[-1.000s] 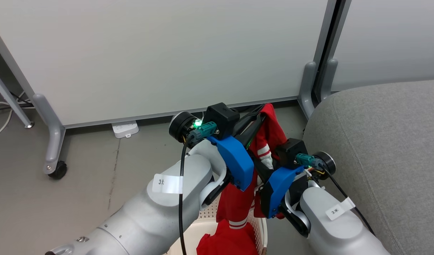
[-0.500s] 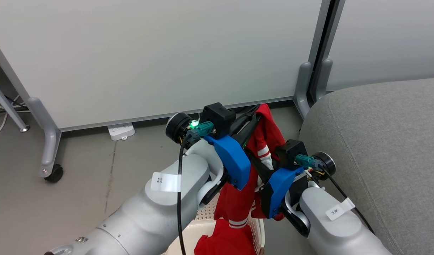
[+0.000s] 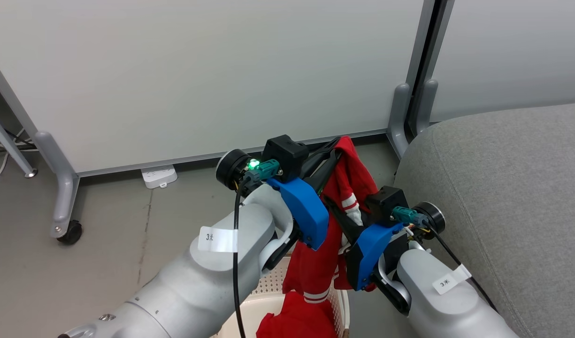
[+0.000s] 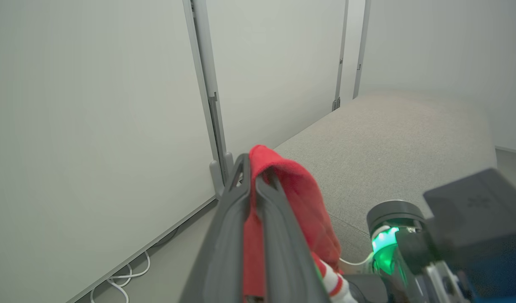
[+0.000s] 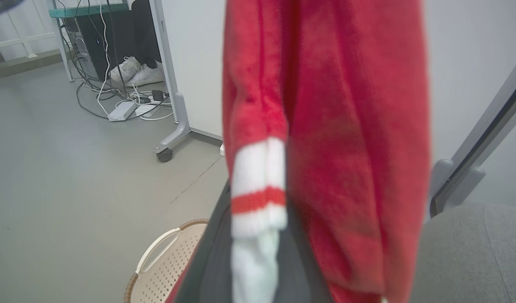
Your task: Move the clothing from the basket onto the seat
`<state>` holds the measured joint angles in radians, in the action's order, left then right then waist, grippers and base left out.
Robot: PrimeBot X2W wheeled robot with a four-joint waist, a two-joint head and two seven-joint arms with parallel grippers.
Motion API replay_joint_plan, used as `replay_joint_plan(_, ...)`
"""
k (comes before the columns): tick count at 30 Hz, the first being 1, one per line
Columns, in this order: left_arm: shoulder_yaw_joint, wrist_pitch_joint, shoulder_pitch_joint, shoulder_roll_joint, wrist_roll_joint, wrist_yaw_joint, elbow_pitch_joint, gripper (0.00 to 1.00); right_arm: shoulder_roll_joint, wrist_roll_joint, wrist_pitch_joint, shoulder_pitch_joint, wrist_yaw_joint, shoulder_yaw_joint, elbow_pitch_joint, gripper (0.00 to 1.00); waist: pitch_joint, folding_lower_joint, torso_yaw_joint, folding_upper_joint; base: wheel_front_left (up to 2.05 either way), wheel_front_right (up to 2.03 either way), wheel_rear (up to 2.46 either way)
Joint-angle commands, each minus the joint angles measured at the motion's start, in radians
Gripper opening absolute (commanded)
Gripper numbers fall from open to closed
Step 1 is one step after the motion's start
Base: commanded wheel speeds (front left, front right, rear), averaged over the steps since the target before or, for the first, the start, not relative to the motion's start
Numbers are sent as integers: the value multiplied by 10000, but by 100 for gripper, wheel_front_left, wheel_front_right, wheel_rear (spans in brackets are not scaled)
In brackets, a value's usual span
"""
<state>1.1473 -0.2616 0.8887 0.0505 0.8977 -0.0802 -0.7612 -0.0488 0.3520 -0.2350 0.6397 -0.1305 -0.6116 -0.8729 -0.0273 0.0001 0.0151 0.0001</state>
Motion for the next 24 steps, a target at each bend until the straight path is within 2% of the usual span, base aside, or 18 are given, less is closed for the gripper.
replay_joint_plan(1, -40, -50, 60, -3, 10, -18, -12, 0, -29, -20, -57, 98, -5, -25, -29, 0, -7, -1, -1, -1, 0, 0, 0)
replay_joint_plan(2, -50, -51, 42, -3, 24, -20, -15, 0, -29, -20, -50, 82, -5, -33, -34, 0, -15, -1, -7, -1, 0, 0, 0)
replay_joint_plan(3, -80, -51, 24, -3, 34, -8, -7, 60, -29, -22, -60, 66, -5, -44, -37, 0, -24, -1, -14, -1, 0, 0, 0)
replay_joint_plan(4, -128, -51, 7, -3, 2, 22, 13, 100, -29, -30, -74, 61, -5, -51, -38, 0, -31, -1, -24, -1, 0, 0, 0)
replay_joint_plan(12, -1073, -49, -882, 148, -547, 75, 111, 100, -29, -223, -183, 158, -5, 135, 151, 0, -17, -1, -119, -1, 0, 0, 0)
replay_joint_plan(18, -2540, -51, -2342, 649, -1166, 53, 782, 100, -29, -504, -258, 76, -5, 446, 432, 0, 78, -1, -208, -1, 0, 0, 0)
replay_joint_plan(24, -4177, -49, -4107, 1162, -2457, -87, 1994, 100, -29, -813, -272, -145, -5, 873, 898, 0, 187, -1, -265, -1, 0, 0, 0)
